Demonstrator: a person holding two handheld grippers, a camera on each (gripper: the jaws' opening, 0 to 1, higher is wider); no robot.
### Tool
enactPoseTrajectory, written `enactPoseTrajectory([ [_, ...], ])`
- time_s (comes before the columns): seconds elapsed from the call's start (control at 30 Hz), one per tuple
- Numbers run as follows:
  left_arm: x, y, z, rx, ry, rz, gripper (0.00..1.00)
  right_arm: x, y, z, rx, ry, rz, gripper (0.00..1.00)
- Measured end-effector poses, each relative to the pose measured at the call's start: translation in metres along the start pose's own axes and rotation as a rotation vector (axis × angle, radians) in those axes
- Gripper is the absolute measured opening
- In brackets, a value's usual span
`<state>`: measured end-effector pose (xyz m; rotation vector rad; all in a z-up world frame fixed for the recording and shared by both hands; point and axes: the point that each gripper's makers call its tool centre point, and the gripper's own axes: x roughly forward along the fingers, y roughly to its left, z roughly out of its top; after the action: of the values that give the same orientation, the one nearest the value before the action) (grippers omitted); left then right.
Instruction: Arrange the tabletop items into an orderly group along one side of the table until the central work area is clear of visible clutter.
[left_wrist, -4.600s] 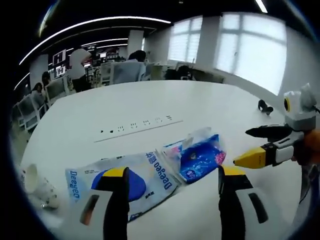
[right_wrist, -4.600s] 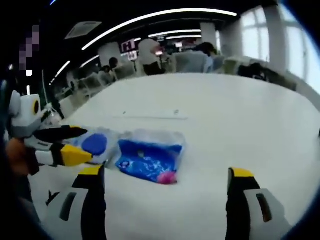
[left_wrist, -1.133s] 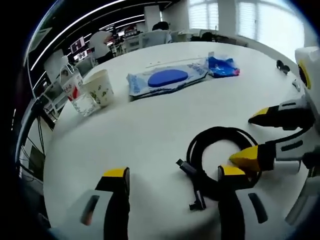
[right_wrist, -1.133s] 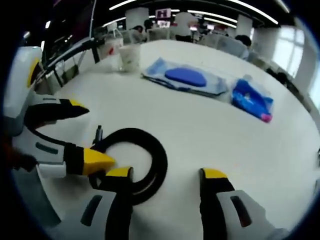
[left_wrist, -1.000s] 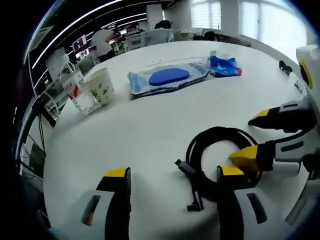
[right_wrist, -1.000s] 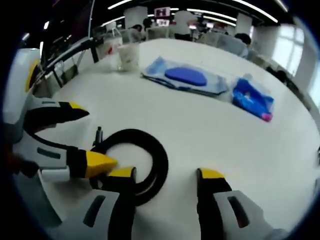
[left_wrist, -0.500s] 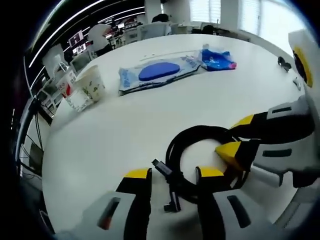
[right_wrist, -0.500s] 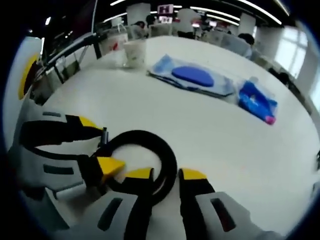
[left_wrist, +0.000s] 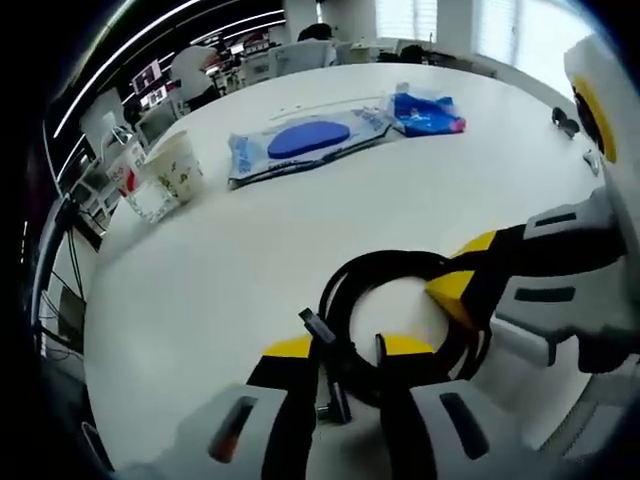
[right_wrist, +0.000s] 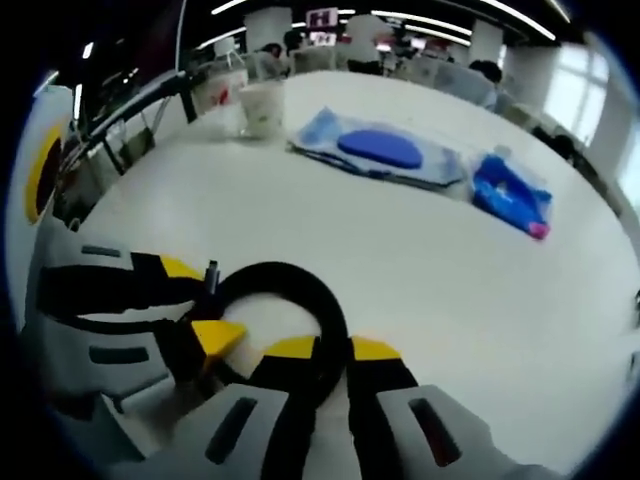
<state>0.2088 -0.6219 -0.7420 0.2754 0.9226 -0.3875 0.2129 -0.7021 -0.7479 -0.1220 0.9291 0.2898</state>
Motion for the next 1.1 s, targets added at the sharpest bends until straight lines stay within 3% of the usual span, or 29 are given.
enactPoseTrajectory([
  [0.23,-0.003,-0.001,0.002,-0.029,0.011,-0.022,0.16,-0.005,-0.002,-0.002,0.058,0.006,0.011,0.03],
  [0.5,-0.004,-0.007,0.012,-0.056,0.007,-0.047,0.15,-0.016,-0.014,0.012,0.076,-0.030,0.003,0.02],
  [1.1,0.016,-0.022,0.064,-0.057,-0.011,-0.133,0.12,-0.015,-0.059,0.041,0.147,-0.081,-0.034,0.01],
])
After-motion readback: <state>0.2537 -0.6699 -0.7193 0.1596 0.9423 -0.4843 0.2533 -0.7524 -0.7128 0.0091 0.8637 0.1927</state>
